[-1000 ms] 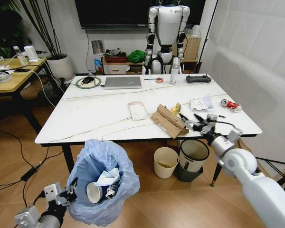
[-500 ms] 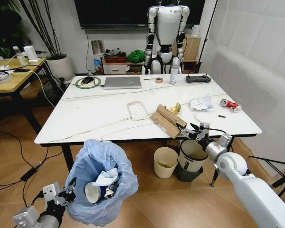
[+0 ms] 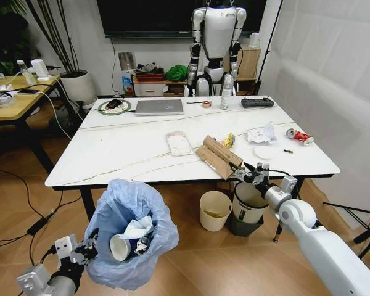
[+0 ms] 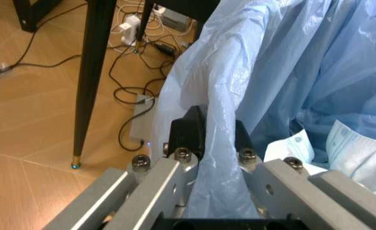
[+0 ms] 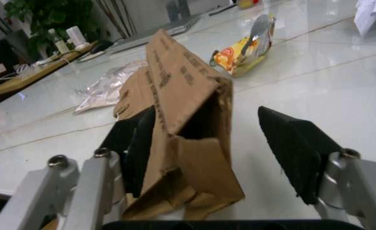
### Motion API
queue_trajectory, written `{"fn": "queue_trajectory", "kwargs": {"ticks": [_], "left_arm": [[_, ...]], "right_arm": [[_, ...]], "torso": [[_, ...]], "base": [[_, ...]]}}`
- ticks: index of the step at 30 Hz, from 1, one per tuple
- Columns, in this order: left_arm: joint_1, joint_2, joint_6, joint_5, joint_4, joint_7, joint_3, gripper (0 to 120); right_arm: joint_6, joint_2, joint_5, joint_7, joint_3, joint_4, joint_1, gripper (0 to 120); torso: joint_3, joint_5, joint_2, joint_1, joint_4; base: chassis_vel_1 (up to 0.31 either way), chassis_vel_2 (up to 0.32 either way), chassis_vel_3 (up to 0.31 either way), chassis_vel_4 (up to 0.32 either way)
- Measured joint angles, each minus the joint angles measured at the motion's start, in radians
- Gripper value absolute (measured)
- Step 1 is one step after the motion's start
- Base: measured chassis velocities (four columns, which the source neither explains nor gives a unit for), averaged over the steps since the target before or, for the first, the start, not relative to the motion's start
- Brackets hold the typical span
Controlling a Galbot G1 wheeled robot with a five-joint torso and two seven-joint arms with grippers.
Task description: Pick up the trash bin and place the trash from the table into it.
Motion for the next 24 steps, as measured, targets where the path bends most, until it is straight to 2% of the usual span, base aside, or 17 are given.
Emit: {"fn": "queue_trajectory", "kwargs": {"ticks": [3, 6, 11, 13, 14, 16, 24], "left_arm": [[-0.003, -0.003, 0.0, 0.001, 0.003, 0.0, 0.004, 1], [-0.003, -0.003, 0.0, 0.001, 0.003, 0.0, 0.004, 1], [-0.001, -0.004, 0.0, 0.001, 0.002, 0.0, 0.001, 1], [-0.001, -0.004, 0.0, 0.001, 0.002, 0.0, 0.001, 1], [0.0, -0.004, 0.0, 0.001, 0.001, 0.0, 0.001, 1], [0.0, -0.004, 0.0, 0.001, -0.001, -0.001, -0.001, 1], [-0.002, 0.0, 0.0, -0.001, -0.001, -0.003, -0.002, 1]], "right_arm": [[0.001, -0.003, 0.002, -0.001, -0.001, 0.017, -0.002, 45], [0.001, -0.004, 0.004, -0.001, -0.004, 0.022, -0.002, 39], [0.001, -0.001, 0.006, -0.006, -0.02, 0.02, 0.003, 17], [0.001, -0.001, 0.006, -0.006, -0.02, 0.02, 0.003, 17], [0.001, 0.003, 0.006, -0.007, -0.025, 0.015, 0.005, 9], [0.001, 0.007, 0.005, -0.01, -0.031, 0.009, 0.008, 3], [0.001, 0.004, 0.015, -0.012, -0.039, 0.03, 0.015, 0]], "torso": [[0.0, -0.0001, 0.0, 0.0, 0.0001], [0.0, 0.0, 0.0, 0.0, 0.0001], [0.0, 0.0, 0.0, 0.0, 0.0001], [0.0, 0.0, 0.0, 0.0, 0.0001], [0.0, 0.0, 0.0, 0.0, 0.0001], [0.0, 0.0, 0.0, 0.0, 0.0001], [0.0, 0.0005, 0.0, 0.0, 0.0001]], "base": [[0.0, 0.0, 0.0, 0.0], [0.0, 0.0, 0.0, 0.0], [0.0, 0.0, 0.0, 0.0], [0.0, 0.0, 0.0, 0.0], [0.0, 0.0, 0.0, 0.0], [0.0, 0.0, 0.0, 0.0], [0.0, 0.0, 0.0, 0.0]]}}
